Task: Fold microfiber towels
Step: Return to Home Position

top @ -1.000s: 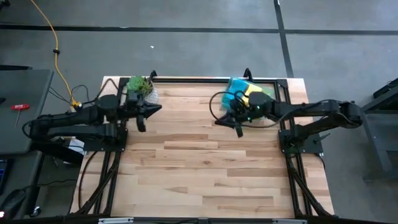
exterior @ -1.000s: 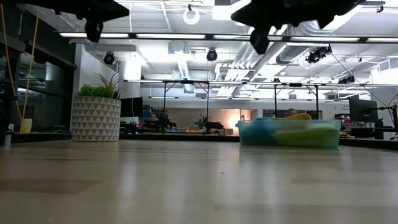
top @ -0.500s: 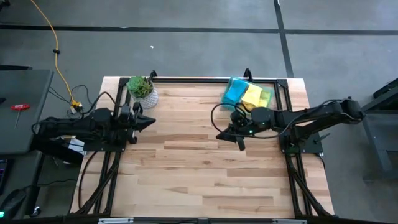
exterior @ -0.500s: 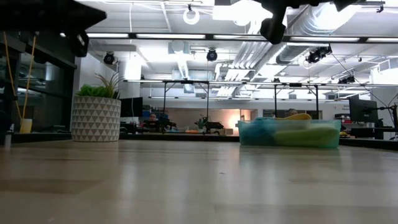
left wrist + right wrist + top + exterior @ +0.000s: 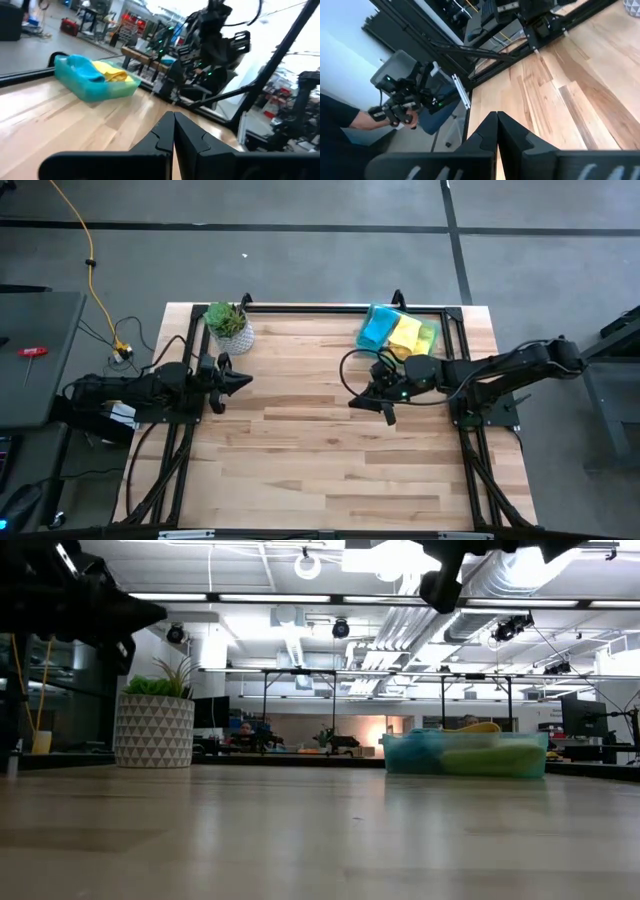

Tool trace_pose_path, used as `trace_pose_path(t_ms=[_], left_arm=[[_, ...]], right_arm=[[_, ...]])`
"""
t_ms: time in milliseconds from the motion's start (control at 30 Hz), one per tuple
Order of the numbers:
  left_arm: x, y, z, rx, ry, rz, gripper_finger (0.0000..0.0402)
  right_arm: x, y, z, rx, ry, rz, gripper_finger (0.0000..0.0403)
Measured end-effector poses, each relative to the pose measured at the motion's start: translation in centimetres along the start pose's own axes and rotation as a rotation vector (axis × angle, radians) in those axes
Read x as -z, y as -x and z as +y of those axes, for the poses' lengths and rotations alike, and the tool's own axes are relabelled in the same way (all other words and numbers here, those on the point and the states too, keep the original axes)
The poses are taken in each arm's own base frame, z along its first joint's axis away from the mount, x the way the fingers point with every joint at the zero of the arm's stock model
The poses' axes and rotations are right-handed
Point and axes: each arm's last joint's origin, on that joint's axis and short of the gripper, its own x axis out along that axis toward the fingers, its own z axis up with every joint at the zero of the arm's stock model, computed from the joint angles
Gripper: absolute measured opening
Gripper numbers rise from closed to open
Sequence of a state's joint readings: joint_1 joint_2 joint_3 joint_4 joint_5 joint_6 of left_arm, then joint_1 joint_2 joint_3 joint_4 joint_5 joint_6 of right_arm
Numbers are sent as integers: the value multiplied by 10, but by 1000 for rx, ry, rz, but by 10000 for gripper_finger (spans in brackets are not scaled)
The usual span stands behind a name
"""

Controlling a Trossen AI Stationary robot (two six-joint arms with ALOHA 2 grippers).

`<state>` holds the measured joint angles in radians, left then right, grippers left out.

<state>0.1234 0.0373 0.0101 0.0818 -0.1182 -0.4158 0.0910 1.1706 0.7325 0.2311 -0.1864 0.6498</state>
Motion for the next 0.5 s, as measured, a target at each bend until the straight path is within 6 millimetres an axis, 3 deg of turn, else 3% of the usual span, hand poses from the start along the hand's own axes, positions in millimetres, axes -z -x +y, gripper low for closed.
trace_pose_path(t_ms=[167, 333, 500], left_arm=[[3, 0, 1, 0, -2, 38, 0], [4, 0, 0, 29, -7, 65, 0], [6, 0, 1, 33, 11, 86, 0]], right_arm=[[13, 4, -9, -84, -21, -97, 0], [41, 16, -26, -140, -70, -209, 0], [56, 25, -39, -163, -86, -221, 0]])
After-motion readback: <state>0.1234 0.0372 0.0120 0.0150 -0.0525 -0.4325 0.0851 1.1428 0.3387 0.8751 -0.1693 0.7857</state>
